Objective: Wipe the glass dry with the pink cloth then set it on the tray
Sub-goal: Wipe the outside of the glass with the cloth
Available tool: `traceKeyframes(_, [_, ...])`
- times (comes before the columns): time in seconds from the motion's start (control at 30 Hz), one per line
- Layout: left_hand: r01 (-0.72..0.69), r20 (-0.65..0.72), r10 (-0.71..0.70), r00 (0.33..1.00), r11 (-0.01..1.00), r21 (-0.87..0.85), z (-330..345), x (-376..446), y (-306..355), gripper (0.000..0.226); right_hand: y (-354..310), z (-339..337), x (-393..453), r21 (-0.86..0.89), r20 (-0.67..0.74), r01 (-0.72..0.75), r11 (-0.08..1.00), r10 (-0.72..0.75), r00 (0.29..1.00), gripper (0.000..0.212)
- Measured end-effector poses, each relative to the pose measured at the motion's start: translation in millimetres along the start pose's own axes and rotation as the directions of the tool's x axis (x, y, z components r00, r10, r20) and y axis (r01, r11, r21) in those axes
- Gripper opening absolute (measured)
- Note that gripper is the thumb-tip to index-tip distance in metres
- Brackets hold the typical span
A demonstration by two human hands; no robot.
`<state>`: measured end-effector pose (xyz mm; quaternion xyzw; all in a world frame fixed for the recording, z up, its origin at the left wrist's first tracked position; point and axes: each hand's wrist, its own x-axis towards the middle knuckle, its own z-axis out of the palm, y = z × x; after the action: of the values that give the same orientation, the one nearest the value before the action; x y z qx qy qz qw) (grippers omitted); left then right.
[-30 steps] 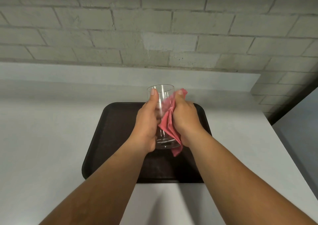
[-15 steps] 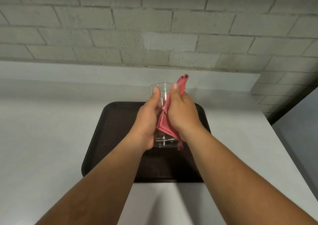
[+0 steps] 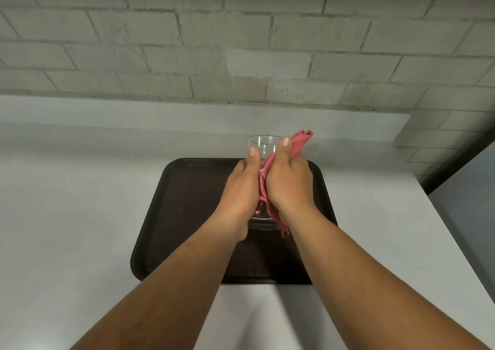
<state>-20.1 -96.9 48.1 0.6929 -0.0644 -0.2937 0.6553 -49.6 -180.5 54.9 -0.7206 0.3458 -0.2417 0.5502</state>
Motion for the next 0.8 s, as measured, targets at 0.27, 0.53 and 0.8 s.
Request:
traceKeyframes(0.27, [0.088,-0.074,-0.107,0.991,0.97,-0.228,-4.0,8.5,2.4,0.066,0.2,-7.6,-9.6,-0.115,0.128,0.083,0.99,-0.068,0.989,0.061])
traceKeyframes(0.53, [0.099,-0.019,-0.112,0.994,0.94,-0.327,-11.2,14.8,2.4,0.075,-8.8,-3.3,-43.9,-0.383,0.201,0.24,0.892,-0.174,0.964,0.076])
traceKeyframes(0.8, [-0.001,-0.053,-0.019,0.998,0.938,-0.346,-6.4,3.6,5.8,0.075,-24.9,-13.9,0.2,0.025,0.138,-0.045,0.999,0.041,0.99,0.073])
